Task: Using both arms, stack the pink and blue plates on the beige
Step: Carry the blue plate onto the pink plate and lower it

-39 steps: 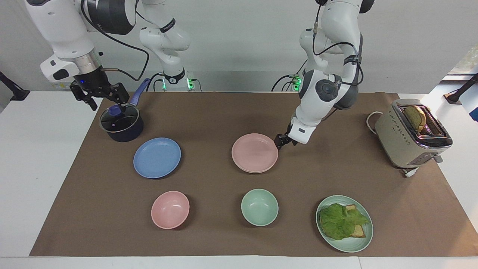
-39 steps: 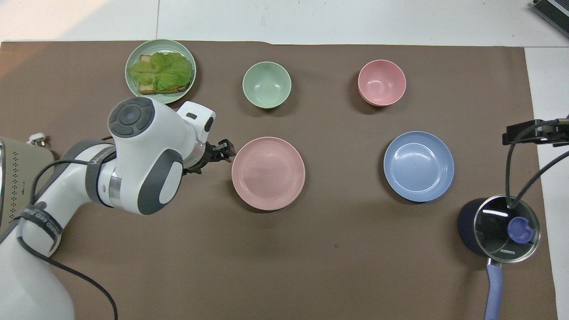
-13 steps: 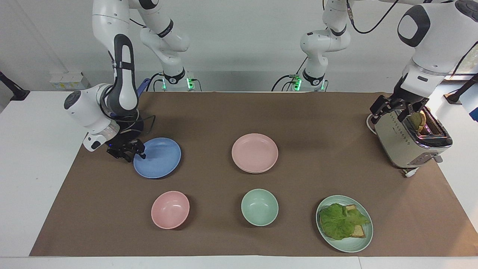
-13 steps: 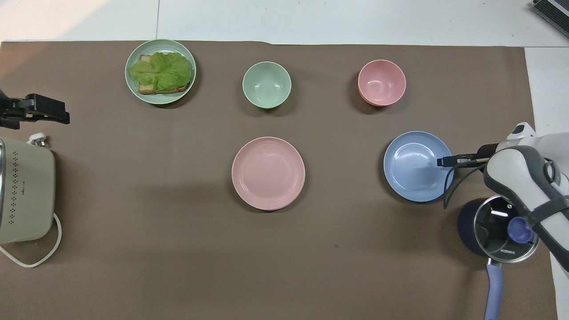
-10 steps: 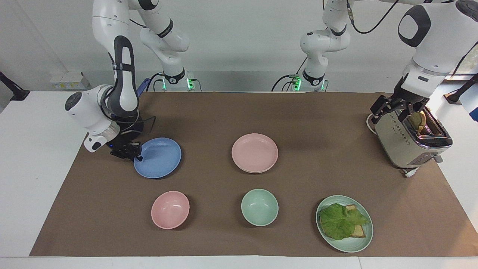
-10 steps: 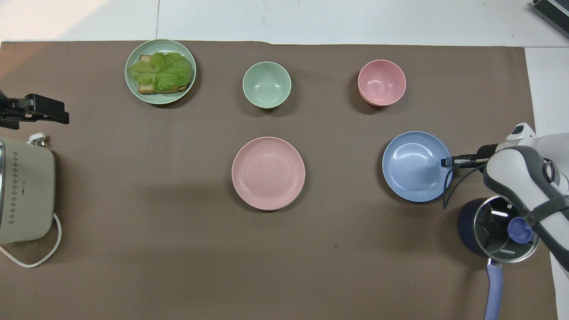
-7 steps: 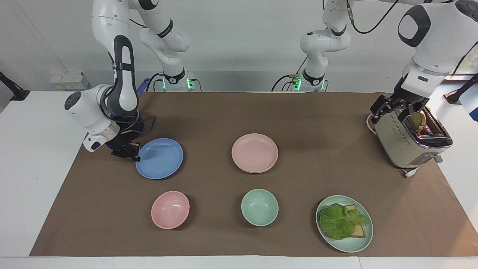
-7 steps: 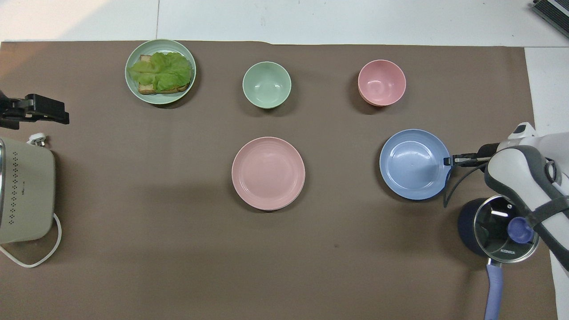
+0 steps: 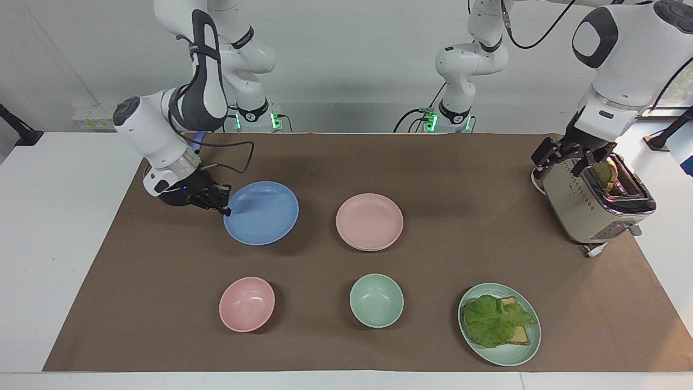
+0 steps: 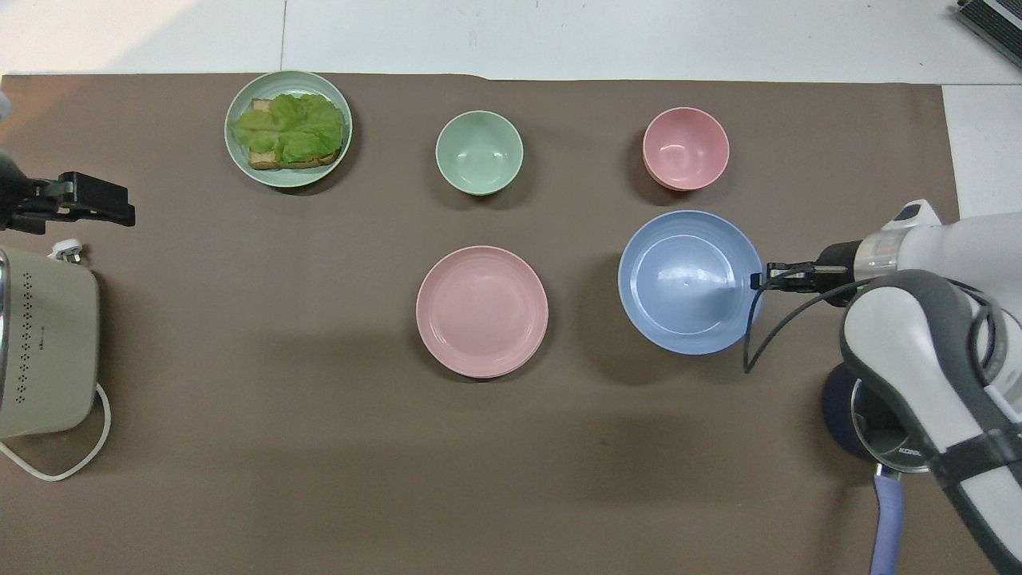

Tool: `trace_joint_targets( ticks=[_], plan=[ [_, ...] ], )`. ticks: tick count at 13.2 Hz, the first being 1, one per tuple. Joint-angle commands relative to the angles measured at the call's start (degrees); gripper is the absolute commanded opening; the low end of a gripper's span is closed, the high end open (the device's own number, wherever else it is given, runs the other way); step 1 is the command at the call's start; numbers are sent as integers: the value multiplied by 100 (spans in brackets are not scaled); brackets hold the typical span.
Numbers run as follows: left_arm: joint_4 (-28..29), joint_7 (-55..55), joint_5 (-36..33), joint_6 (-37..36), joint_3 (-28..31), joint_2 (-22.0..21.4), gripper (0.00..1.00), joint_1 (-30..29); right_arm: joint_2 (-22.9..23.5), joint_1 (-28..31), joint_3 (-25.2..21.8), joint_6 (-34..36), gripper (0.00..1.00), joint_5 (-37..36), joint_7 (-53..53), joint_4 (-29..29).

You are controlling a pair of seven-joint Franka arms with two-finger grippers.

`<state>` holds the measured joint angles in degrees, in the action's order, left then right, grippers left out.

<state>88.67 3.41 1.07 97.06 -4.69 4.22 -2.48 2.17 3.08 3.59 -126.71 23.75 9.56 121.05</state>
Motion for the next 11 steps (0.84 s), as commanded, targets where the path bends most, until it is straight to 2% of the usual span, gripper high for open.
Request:
trace_joint_targets(
  ticks=[1, 3, 5, 9, 11],
  plan=[
    [-34, 29, -90, -91, 424, -17, 100, 441, -33, -797, -8, -282, 0, 42, -1100, 86],
    [-34, 29, -90, -91, 434, -44, 100, 415, 55, -1561, -8, -704, 0, -273, -2111, 86],
    [-8, 29, -90, -100, 425, -79, 100, 354, 283, -2221, -8, -1248, 0, -301, -2598, 68],
    [1, 29, -90, -100, 425, -79, 100, 327, 845, -2881, -8, -2154, 0, -301, -2881, 25],
    [1, 29, -90, -100, 425, -79, 100, 327, 1153, -2970, -8, -2296, 0, -310, -2960, -142]
  ],
)
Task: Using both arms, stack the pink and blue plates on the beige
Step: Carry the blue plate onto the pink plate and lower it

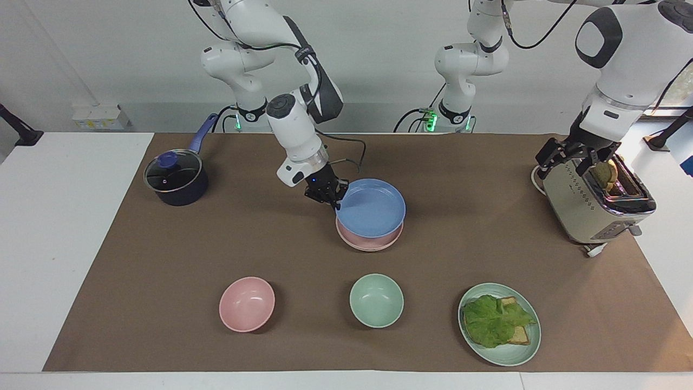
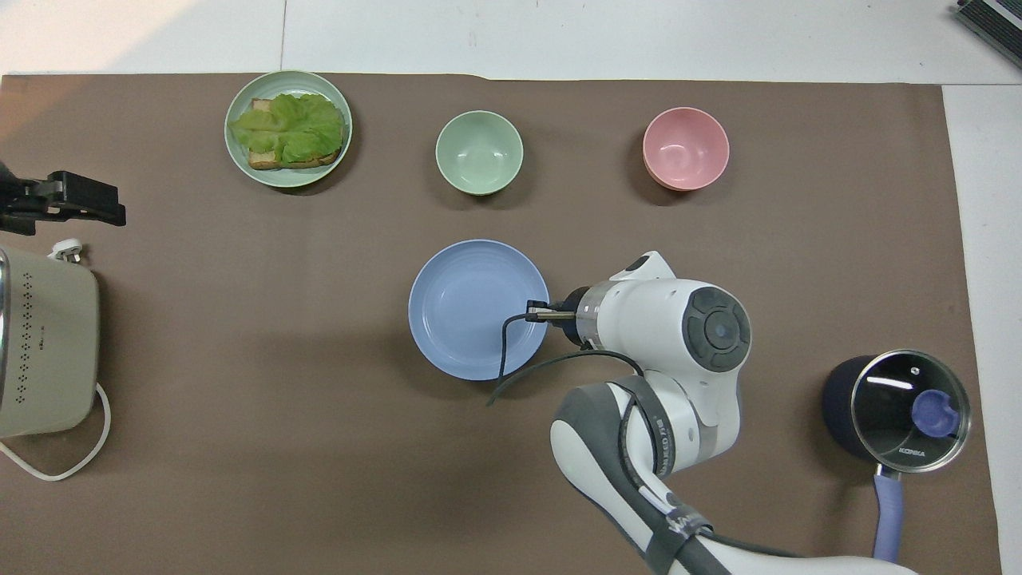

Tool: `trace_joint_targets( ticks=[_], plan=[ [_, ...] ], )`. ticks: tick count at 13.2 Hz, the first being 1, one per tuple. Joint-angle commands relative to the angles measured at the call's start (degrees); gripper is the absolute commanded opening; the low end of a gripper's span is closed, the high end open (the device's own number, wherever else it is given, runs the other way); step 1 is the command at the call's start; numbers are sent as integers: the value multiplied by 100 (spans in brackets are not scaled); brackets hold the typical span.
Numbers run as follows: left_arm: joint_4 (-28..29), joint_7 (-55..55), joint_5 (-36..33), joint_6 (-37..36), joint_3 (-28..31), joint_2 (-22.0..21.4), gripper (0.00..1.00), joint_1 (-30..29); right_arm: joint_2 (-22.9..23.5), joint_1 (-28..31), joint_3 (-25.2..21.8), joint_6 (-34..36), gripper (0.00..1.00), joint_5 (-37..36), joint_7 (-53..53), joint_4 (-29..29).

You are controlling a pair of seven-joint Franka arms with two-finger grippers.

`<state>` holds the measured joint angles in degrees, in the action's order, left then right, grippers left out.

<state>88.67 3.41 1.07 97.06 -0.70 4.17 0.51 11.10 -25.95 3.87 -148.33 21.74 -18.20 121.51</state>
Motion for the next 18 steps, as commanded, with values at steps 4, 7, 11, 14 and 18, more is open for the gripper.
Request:
trace_joint_targets(
  ticks=[4, 7, 11, 14, 18],
  plan=[
    [1, 28, -90, -99, 26, -74, 100, 28, 305, -50, -45, -197, 0, -179, -175, -172],
    [1, 28, -90, -99, 26, -74, 100, 28, 305, 2, -45, -188, 0, -319, -113, -137],
    [1, 28, -90, -99, 26, -74, 100, 28, 305, 37, -53, -170, 0, -416, -87, -119],
    [1, 28, -90, -99, 26, -74, 100, 28, 287, 64, -53, -91, 2, -416, -87, -93],
    [1, 28, -90, -99, 26, -74, 100, 28, 296, 99, -45, 32, 100, -416, -157, -154]
  ],
)
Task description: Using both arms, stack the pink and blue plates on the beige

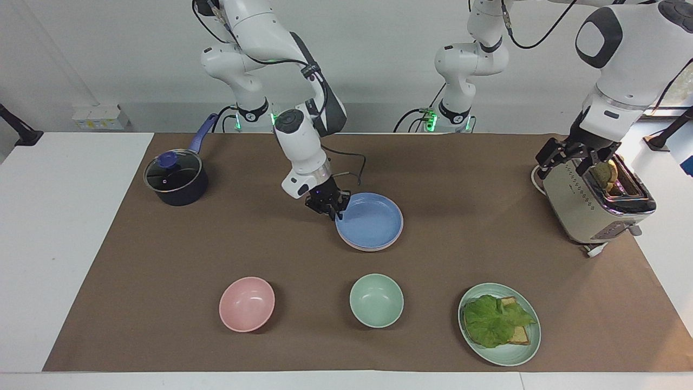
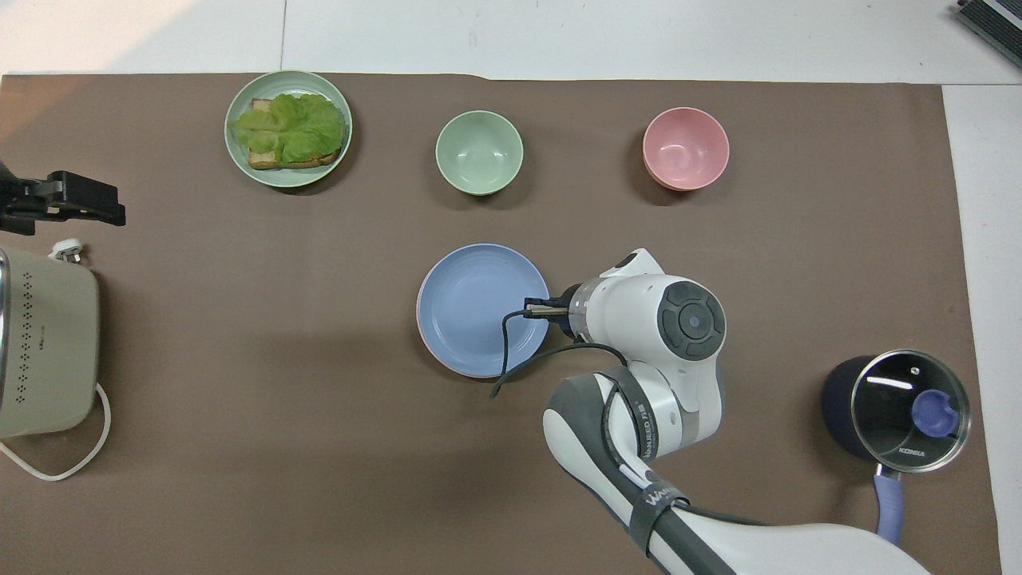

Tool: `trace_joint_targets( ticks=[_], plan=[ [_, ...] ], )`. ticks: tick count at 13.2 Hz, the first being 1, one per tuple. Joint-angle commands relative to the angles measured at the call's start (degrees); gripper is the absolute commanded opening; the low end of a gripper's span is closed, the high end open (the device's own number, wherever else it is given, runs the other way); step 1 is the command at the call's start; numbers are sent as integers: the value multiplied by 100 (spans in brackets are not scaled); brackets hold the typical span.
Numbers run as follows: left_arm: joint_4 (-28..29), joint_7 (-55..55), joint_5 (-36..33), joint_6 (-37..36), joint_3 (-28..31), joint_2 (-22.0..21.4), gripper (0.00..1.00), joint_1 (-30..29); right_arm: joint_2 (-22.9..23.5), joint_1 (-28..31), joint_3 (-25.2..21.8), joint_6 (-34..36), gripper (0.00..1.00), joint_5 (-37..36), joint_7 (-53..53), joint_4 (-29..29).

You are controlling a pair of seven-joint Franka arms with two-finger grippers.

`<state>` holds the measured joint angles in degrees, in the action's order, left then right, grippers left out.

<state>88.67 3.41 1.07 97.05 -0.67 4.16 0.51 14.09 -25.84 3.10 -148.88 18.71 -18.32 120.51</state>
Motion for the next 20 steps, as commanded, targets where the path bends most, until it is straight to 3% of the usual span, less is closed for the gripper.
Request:
trace_joint_targets(
  ticks=[1, 5, 8, 12, 17, 20],
  plan=[
    [1, 28, -90, -99, 23, -74, 100, 28, -3, 87, 24, 96, 100, -122, -145, -71],
    [1, 28, -90, -99, 23, -74, 100, 28, -449, 262, -230, 735, 100, -332, -145, -124],
    [1, 28, -90, -99, 23, -74, 100, 28, -950, 990, -222, 1263, 100, -1087, -102, -133],
    [1, 28, -90, -99, 23, -74, 100, 28, -1382, 1878, -222, 1747, 100, -1326, 266, -229],
    [1, 28, -90, -99, 23, -74, 100, 19, -1479, 2705, -222, 3686, 100, -1405, 900, -1501],
    [1, 28, -90, -99, 24, -74, 100, 28, -1471, 2856, -240, 4725, 100, -1922, 1101, -2328]
  ],
)
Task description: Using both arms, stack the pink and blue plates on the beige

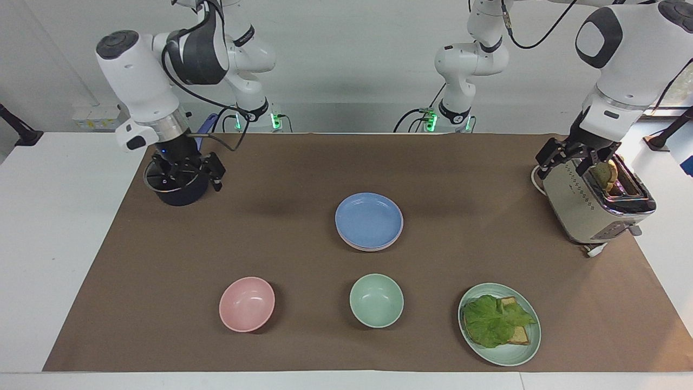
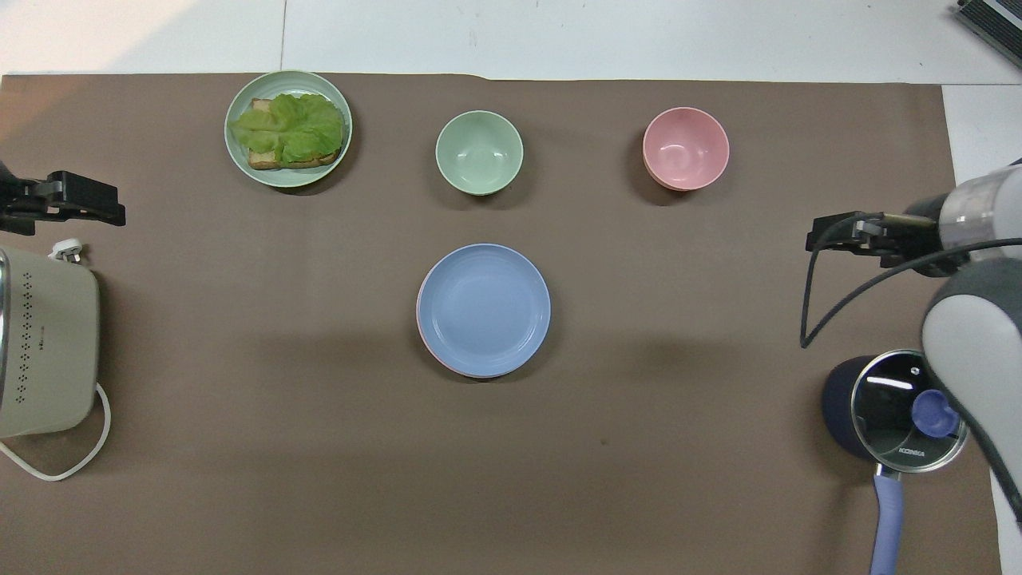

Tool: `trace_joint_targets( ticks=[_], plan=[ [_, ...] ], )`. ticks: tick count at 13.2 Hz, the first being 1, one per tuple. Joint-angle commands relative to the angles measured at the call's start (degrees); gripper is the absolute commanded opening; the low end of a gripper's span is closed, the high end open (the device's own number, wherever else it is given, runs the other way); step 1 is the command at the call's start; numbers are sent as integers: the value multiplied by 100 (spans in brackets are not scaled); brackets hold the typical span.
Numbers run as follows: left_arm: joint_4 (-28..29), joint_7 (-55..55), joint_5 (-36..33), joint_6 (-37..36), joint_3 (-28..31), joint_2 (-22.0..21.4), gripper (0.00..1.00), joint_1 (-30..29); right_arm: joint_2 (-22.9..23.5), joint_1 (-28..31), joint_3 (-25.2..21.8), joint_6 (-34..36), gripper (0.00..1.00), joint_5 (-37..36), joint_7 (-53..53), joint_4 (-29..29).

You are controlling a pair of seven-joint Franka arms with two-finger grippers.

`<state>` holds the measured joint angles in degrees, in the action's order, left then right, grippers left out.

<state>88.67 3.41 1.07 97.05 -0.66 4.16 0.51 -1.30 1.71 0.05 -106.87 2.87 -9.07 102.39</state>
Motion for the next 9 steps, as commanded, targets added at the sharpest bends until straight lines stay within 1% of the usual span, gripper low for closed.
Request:
trace_joint_targets(
  ticks=[1, 2, 4, 6, 9],
  plan=[
    [1, 28, -90, -99, 22, -74, 100, 19, 103, 110, 74, 770, 100, -427, 247, -770],
    [1, 28, -81, -99, 22, -74, 100, 28, 147, 119, 74, 1068, 100, -428, 239, -1008],
    [1, 28, -90, -99, 22, -74, 100, 28, 156, 119, 74, 1500, 100, -437, 213, -1264],
    [1, 28, -90, -99, 22, -74, 100, 28, 174, 119, 74, 1721, 100, -428, 222, -1353],
    [1, 28, -81, -99, 22, -74, 100, 28, 174, 110, 92, 1818, 100, -410, 213, -1458]
  ],
)
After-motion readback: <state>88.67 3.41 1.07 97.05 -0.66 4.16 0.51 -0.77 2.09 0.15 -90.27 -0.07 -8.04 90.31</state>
